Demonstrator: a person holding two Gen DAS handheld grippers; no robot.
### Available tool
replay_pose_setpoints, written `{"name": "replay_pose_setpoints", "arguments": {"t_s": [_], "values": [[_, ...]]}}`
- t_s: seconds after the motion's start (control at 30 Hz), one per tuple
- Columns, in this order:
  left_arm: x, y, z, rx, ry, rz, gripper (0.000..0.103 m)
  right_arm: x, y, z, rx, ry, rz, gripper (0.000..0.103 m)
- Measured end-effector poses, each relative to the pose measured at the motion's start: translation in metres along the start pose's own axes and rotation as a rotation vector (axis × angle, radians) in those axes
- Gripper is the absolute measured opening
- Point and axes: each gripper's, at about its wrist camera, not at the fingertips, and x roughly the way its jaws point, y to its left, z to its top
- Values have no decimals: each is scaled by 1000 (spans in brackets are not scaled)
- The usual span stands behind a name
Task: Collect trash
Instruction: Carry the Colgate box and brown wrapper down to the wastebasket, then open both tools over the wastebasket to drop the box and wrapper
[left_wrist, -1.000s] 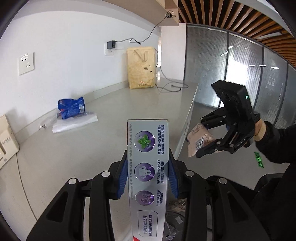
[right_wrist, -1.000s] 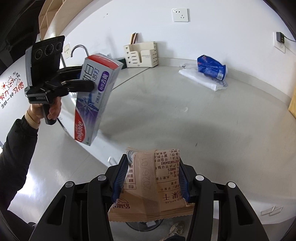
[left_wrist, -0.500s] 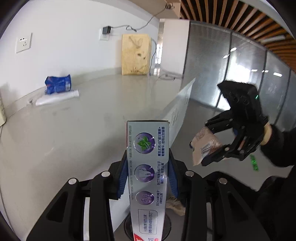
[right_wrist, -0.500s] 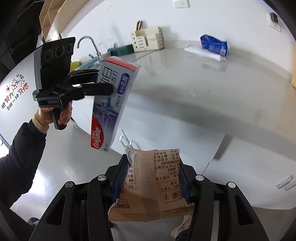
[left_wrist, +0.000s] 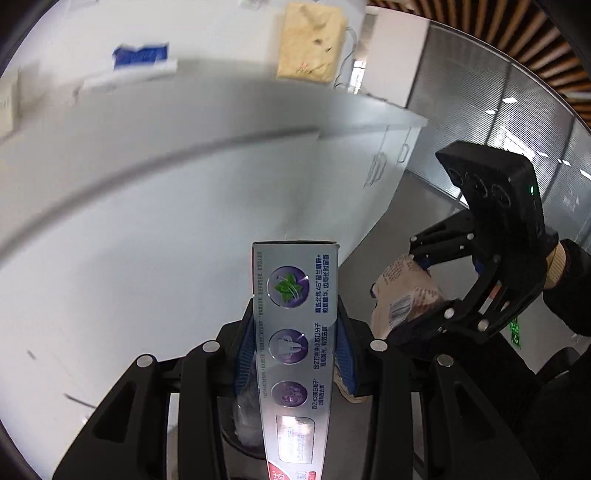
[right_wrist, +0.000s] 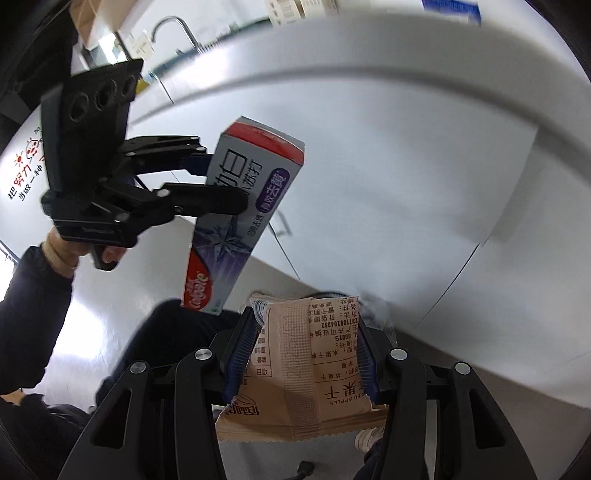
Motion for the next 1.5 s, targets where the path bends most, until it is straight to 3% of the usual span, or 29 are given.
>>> {"name": "replay_pose_setpoints", "arguments": {"t_s": [0.13,0.47,0.6,0.77,0.8,0.83,0.9,0.93,1.07,1.23,1.5], "values": [[33,11,-30,-46,47,-9,38,44,-17,-8,71,54,39,52],[108,48,-83,-172,162,49,38,113,-41,-24,125,156,29,53],[134,61,-90,-194,218,45,39,122,-35,-24,69,178,-1,53],[156,69,-97,-166,305,82,40,129,-25,-25,-6,207,-39,63],[156,72,-98,-174,305,87,46,129,-26,-25,-12,215,-39,66],[155,74,-99,-189,306,82,68,129,-30,-25,-14,217,-35,73],[152,80,-101,-213,294,85,86,128,-31,-25,-14,211,-40,85],[149,82,-101,-219,291,68,86,128,-31,-24,-14,213,-44,91],[146,82,-100,-212,308,89,89,125,-34,-23,3,217,-34,94],[132,84,-100,-229,274,85,95,112,-35,-22,40,207,-32,96],[120,75,-100,-236,266,60,97,104,-34,-19,35,188,-36,96]]}}
